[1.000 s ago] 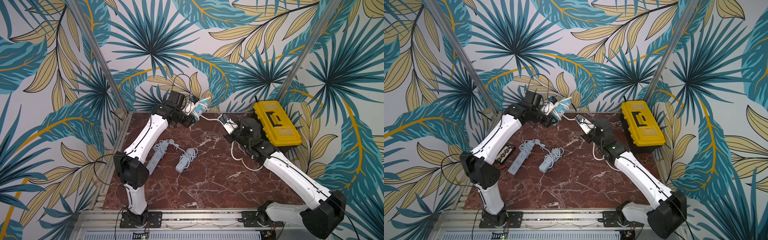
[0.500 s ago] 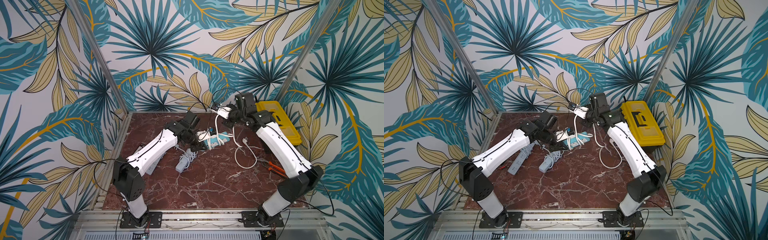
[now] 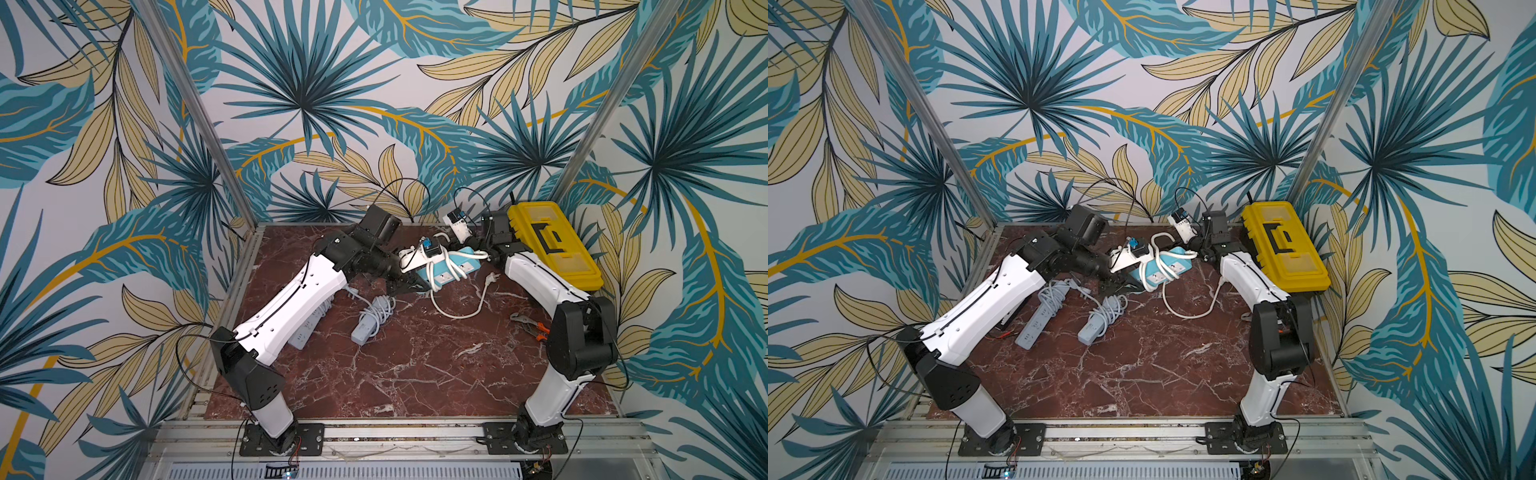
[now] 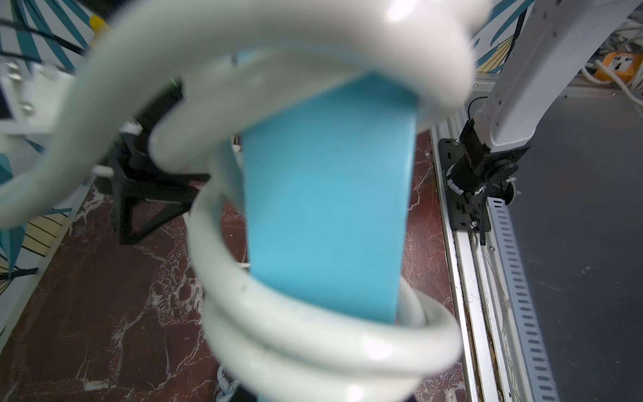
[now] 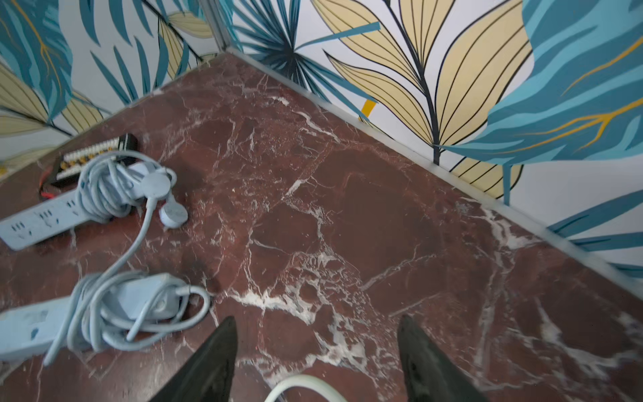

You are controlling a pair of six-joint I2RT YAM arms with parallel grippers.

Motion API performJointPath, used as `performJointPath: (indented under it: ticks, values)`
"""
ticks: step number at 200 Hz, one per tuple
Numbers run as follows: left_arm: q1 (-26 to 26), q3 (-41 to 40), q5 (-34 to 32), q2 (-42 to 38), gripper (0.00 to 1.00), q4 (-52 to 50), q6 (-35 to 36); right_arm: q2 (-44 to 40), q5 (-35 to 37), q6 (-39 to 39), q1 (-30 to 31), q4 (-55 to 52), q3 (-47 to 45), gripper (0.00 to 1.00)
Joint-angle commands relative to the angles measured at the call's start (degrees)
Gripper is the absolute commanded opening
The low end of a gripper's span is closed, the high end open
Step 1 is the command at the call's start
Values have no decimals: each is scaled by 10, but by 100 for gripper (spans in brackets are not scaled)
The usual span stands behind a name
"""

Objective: Wrap the cord around the power strip
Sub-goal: Wrap the power cord around the power strip.

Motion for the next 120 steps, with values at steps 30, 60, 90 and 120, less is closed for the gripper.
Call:
performJointPath:
  ticks: [30, 60, 90, 120]
  values:
    - [15, 78, 41, 2, 0, 10, -69, 20, 21, 157, 4, 262, -85, 71]
    - [36, 112, 25, 19, 0, 10, -126, 34, 65, 214, 9, 365, -125, 62]
    - [59, 146, -2, 48, 0, 9, -184, 35, 91, 244, 19, 411, -148, 32]
    - [91, 178, -56, 80, 0, 10, -239, 12, 144, 265, 37, 402, -176, 10]
